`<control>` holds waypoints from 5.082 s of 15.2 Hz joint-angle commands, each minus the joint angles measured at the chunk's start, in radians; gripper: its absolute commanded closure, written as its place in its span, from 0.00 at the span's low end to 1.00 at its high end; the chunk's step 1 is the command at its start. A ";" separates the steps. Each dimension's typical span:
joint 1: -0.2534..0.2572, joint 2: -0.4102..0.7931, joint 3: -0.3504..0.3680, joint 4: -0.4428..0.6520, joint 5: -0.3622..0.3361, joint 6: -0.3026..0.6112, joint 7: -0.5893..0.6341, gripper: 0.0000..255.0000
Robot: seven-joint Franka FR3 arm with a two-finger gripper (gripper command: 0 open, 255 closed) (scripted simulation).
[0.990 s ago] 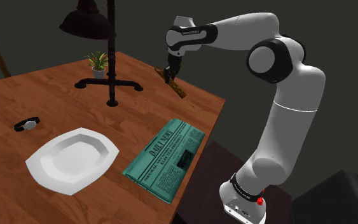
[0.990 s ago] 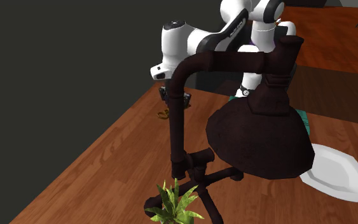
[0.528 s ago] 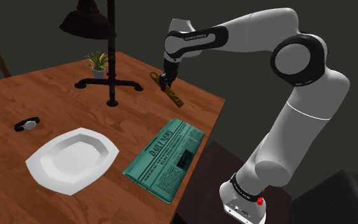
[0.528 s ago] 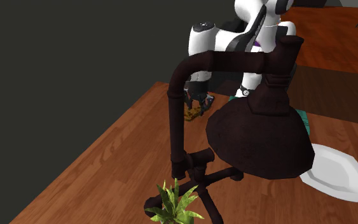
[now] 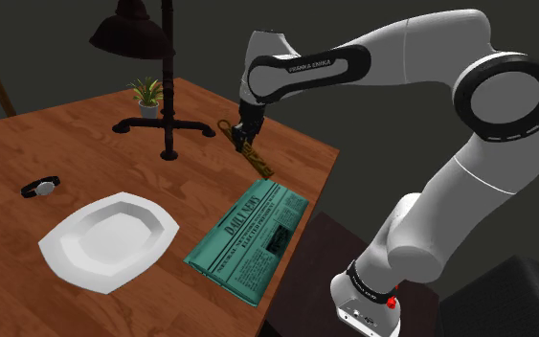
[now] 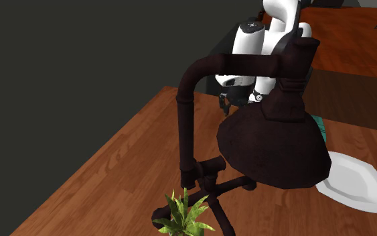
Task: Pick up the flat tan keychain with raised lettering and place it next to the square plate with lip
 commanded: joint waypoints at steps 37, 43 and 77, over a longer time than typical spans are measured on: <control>0.413 0.037 0.557 0.041 0.014 -0.013 0.965 1.00; 0.495 0.183 0.619 0.200 -0.068 -0.049 1.142 1.00; 0.566 0.335 0.623 0.236 -0.166 0.039 1.263 0.00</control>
